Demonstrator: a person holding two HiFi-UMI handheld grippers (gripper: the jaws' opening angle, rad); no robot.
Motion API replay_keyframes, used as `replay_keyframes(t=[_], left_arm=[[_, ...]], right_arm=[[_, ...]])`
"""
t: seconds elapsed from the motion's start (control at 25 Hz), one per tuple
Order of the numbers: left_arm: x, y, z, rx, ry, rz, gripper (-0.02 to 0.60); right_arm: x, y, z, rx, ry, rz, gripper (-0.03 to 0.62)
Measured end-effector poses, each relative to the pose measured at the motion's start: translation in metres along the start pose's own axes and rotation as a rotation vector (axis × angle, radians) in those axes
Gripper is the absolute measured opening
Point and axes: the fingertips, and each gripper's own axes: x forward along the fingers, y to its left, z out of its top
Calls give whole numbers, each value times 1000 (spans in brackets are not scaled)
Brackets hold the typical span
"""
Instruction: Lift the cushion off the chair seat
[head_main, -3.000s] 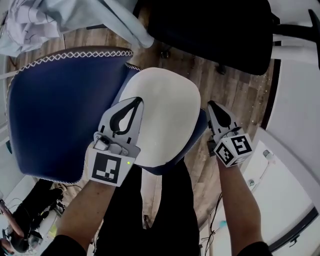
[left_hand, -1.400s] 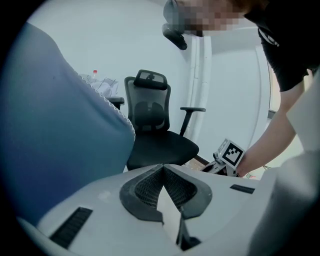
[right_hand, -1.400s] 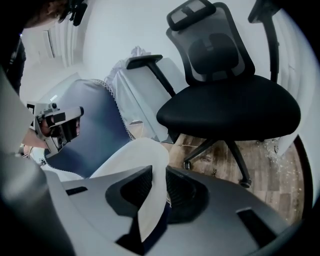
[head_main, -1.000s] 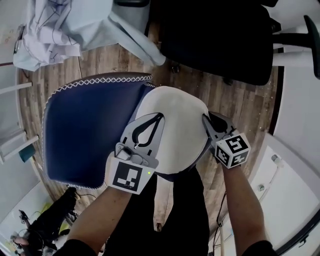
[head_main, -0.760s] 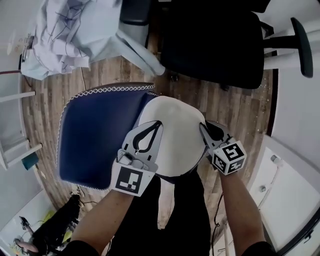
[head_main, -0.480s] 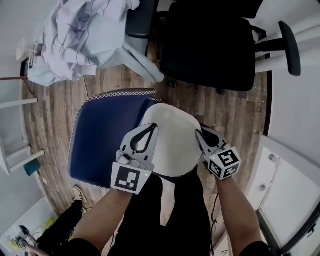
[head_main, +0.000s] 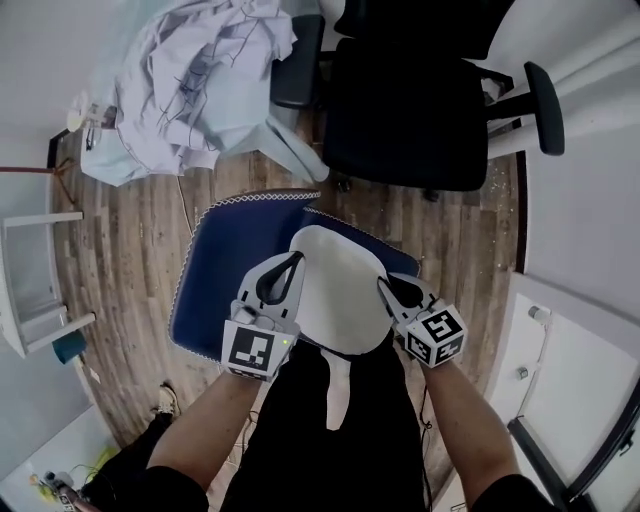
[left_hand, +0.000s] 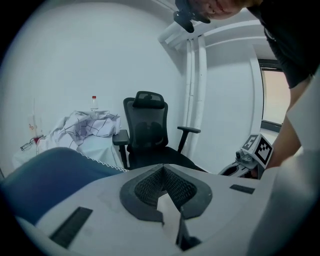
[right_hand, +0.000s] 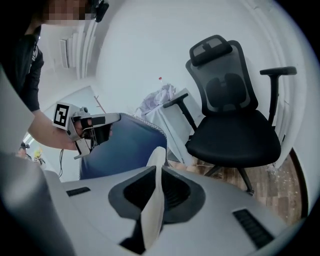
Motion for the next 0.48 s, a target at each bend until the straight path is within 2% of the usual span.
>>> replay_keyframes(t=[0.28,0.48], left_arm=[[-25,9,30,85,-14,-10,5],[-43,17,54,94,-45,1,5]], right_arm=[[-18,33,24,-2,-24,19,40],[-32,54,47,-32,-43,20,38]])
